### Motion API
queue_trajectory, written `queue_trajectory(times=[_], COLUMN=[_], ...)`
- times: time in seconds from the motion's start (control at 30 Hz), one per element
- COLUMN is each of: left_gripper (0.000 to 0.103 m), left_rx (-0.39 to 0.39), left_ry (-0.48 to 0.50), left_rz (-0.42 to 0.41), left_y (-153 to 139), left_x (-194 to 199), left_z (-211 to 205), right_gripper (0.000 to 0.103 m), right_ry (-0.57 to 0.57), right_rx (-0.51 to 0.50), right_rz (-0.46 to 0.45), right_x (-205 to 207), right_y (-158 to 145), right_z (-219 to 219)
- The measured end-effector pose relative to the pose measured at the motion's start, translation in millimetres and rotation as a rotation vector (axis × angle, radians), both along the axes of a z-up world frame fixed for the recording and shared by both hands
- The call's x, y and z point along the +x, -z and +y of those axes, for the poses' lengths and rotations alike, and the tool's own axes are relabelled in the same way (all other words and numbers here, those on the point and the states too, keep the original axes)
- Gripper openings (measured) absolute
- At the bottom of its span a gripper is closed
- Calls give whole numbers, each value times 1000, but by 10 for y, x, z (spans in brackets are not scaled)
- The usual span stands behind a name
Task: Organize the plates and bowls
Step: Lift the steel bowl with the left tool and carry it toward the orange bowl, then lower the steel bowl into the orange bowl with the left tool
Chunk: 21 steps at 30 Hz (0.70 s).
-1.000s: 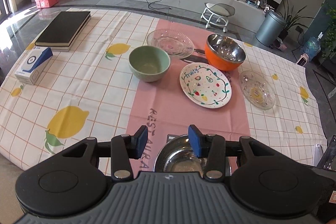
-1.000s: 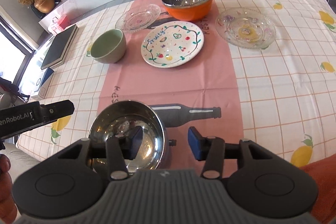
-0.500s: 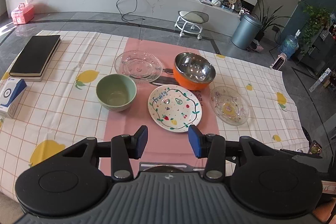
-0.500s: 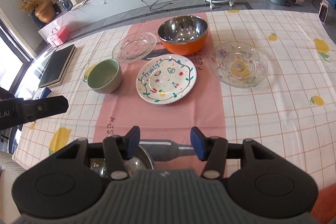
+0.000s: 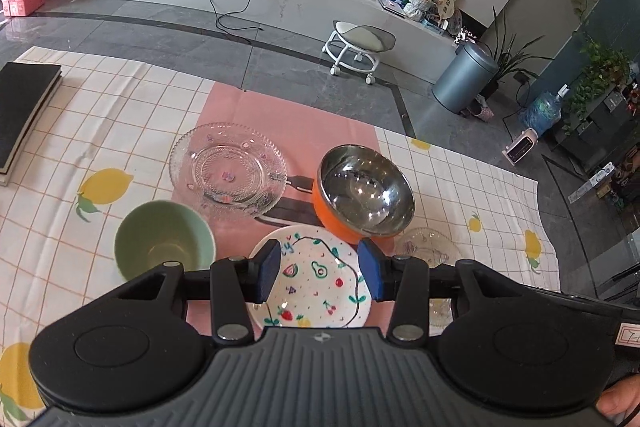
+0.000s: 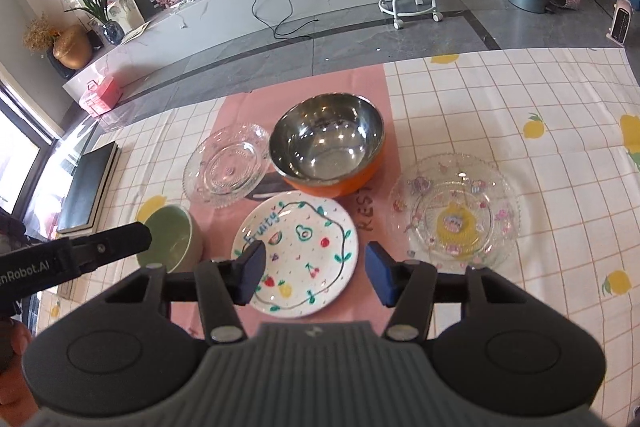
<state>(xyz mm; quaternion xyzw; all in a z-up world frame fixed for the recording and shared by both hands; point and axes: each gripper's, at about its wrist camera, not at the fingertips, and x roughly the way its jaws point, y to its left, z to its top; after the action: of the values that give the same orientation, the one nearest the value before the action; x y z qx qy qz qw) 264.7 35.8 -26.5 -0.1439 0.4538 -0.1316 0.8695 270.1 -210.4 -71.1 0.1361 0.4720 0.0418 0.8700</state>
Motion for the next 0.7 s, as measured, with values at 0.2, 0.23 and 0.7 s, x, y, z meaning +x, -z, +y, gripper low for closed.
queue_trajectory(times=[0.2, 0.23, 0.7], left_gripper=[50, 50, 44], left_rx=[29, 33, 136], left_ry=[31, 36, 14], left_rz=[19, 32, 120], left_y=[181, 236, 815], left_x=[502, 590, 1176], left_z=[-262, -316, -676], right_gripper=[49, 49, 37], right_ry=[69, 80, 81], right_rx=[-51, -57, -74], right_rz=[21, 27, 107], right_x=[522, 596, 1216], right_y=[212, 263, 787], right_z=[-141, -165, -174])
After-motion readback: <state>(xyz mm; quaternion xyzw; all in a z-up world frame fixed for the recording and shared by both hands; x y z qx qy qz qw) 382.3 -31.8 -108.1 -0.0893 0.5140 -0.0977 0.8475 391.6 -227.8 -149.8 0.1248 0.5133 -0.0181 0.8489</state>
